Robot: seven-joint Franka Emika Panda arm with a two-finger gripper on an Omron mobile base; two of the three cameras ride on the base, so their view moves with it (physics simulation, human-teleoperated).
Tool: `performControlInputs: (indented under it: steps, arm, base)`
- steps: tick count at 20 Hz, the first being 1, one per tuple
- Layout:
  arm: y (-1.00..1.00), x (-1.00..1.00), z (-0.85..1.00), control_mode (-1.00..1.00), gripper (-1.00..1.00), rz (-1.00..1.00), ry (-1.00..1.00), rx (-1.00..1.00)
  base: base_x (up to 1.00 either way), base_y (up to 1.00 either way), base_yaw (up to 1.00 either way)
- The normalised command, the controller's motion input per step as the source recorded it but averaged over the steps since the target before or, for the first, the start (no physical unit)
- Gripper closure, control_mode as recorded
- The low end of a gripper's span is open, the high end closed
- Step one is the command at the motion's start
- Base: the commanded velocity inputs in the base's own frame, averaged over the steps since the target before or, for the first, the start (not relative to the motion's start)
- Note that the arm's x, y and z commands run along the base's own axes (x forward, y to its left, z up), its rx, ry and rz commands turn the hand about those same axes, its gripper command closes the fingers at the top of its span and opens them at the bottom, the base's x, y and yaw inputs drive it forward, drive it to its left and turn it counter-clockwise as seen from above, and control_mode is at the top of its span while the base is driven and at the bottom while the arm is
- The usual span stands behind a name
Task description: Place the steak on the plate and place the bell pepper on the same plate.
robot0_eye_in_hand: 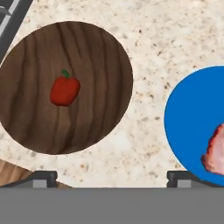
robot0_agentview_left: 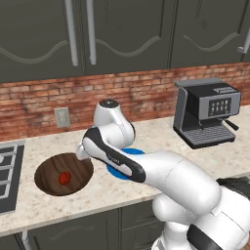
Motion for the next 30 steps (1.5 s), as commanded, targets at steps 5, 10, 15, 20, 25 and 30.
performControlInputs:
  steps: [5, 10, 15, 20, 25, 30]
  arm:
    - [0.46, 0.35, -0.41, -1.00, -1.00, -0.02, 0.03, 0.02]
    - [0.59, 0.02, -0.16, -1.00, -1.00, -0.01, 0.00, 0.00]
    - [0.53, 0.07, -0.51, -1.00, -1.00, -0.01, 0.00, 0.00]
    - [0.39, 0.07, -0.45, -1.00, -1.00, -0.04, 0.00, 0.00]
    - [0.15, 0.12, 0.00, -1.00, -1.00, -0.07, -0.02, 0.00]
    - [0.03, 0.34, -0.01, -1.00, -1.00, -0.17, -0.01, 0.00]
  base:
    - [0.00, 0.00, 0.00]
    - [0.00, 0.00, 0.00]
    - [0.00, 0.00, 0.00]
    - [0.00, 0.00, 0.00]
    - [0.00, 0.00, 0.00]
    - [0.00, 0.00, 0.00]
